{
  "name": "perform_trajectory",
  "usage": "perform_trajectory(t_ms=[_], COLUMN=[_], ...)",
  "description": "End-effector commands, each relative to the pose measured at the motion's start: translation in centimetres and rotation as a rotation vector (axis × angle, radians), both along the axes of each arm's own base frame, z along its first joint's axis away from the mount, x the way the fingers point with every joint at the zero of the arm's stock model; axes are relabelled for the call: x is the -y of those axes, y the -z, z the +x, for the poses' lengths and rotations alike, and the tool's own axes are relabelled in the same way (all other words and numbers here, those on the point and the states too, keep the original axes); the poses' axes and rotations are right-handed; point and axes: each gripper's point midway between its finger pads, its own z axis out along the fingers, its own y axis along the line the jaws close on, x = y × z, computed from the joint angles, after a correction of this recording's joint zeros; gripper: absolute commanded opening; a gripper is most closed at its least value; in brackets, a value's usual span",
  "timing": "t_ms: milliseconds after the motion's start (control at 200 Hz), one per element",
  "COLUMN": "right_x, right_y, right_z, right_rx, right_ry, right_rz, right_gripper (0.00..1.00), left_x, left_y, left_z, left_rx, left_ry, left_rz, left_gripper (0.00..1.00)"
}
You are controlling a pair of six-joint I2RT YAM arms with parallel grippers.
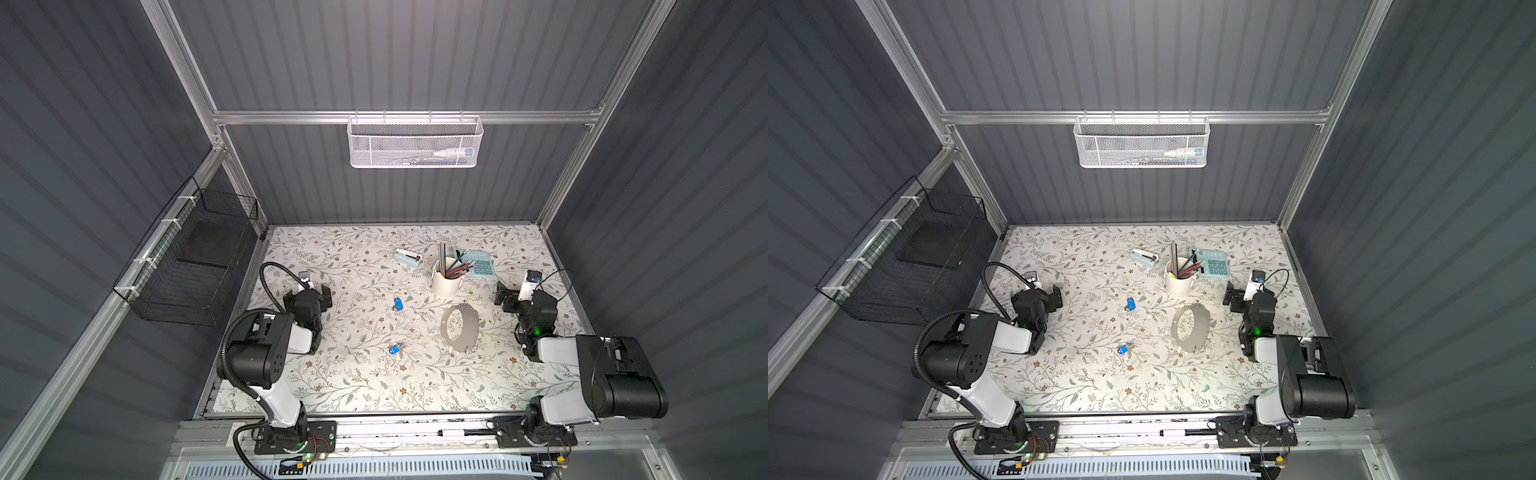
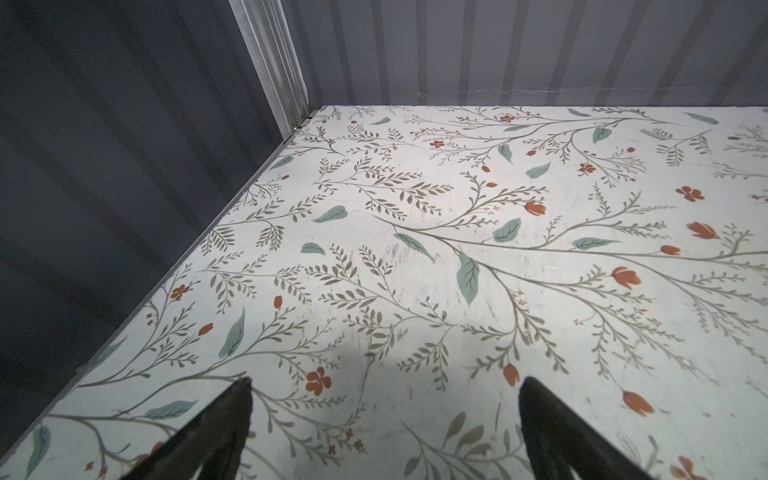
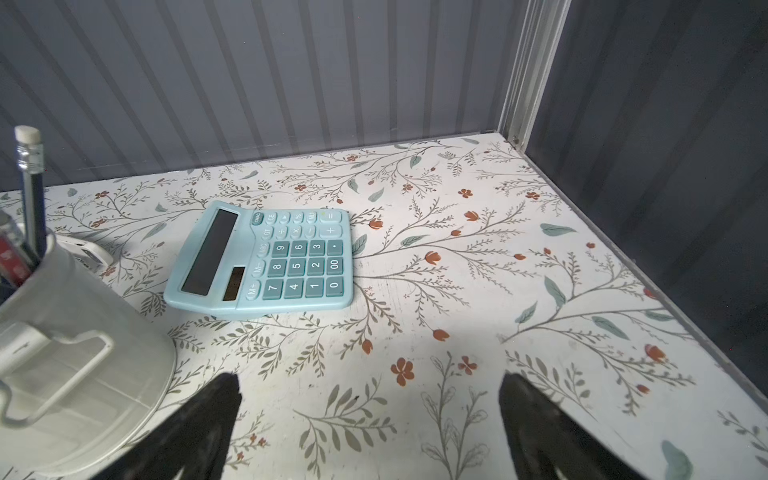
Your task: Put the keys on the keyring
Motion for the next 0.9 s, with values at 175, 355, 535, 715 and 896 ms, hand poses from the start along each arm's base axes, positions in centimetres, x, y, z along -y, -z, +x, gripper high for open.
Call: perform_trajectory(t_ms=[175,355,535,715,896], right_x=[-0.01,-0.09,-0.09,-0.06,-0.06], right_y=[-0.84,-0.74,-0.69,-0.66,-0.68], right_z=[0.37,0.47,0.5,0.52,0.52], right_rx=[0.025,0.018,0.016,0.014,0.014], right_ry=[-0.007,-0.012,-0.012,-0.012,-0.013], right_rz=[-0.008,-0.006,-0.006,-0.006,-0.003], right_gripper=[0.99,0.99,0.99,0.99,0.99], left_x=[-0.46,-0.46,-0.37,-0.36,-0.38], left_y=[0.78,0.78,0.96,0.88,0.86], left_z=[0.07,0.07,0.13,0.14,0.11], left_rx=[-0.034,-0.035,-0.046,-0.044,-0.043], left_ry=[0.008,0.008,0.013,0.013,0.014], left_rz=[-0.008,-0.008,-0.009,-0.009,-0.013], left_gripper=[1.0,1.0,1.0,1.0,1.0])
